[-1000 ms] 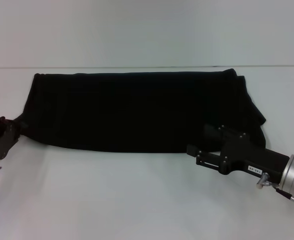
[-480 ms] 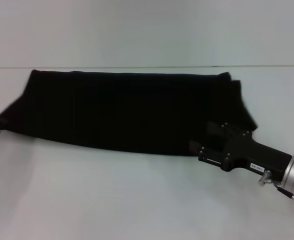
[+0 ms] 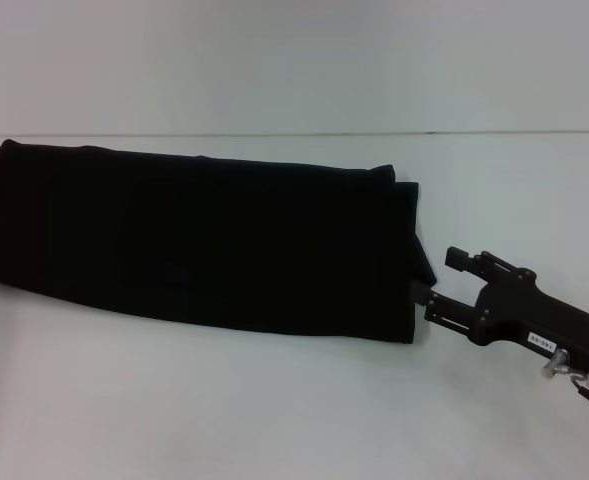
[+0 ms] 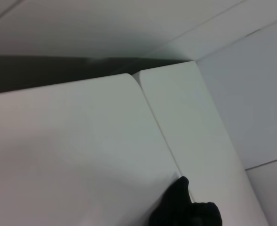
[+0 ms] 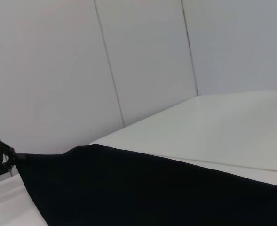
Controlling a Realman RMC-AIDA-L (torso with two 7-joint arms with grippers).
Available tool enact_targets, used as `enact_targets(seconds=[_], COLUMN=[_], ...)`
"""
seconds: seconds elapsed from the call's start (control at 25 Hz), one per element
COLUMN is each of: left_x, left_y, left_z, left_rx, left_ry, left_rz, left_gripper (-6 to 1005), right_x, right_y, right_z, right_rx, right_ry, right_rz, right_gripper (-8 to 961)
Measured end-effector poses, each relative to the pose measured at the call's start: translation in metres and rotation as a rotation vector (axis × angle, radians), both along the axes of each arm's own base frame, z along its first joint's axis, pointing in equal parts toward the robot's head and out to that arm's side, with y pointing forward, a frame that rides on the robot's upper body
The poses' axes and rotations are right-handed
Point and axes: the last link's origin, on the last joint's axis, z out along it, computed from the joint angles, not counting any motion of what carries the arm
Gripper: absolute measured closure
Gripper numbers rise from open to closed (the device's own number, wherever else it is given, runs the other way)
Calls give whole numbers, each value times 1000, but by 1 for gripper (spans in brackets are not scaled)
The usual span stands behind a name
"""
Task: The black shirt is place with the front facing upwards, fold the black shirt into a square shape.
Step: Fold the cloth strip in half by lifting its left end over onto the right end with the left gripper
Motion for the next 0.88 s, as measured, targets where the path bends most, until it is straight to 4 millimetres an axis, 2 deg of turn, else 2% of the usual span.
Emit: enact_targets(seconds=[0.16, 0.32, 0.52, 0.64, 0.8, 0.88], left_x=[8, 36, 97, 150, 212, 232], left_y=[7, 28, 66, 87, 96, 91], left_z=[-1, -7, -29, -55, -97, -119], left_rx=[1, 18, -22, -103, -225, -299], left_ry=[-18, -77, -137, -161, -181, -186], left_rz=[-35, -150, -358, -508, -676, -732], left_gripper=[964, 965, 965, 965, 966, 966], right_x=[4, 11, 24, 32, 41, 43], right_y=[-3, -7, -15, -23, -33, -37], right_z=[0, 2, 8, 9, 11, 11], right_rx=[3, 21, 49, 56, 63, 63], right_ry=[2, 7, 17, 23, 27, 28], right_rz=[-18, -51, -103, -130, -162, -173], right_gripper=[116, 116, 115, 115, 115, 115])
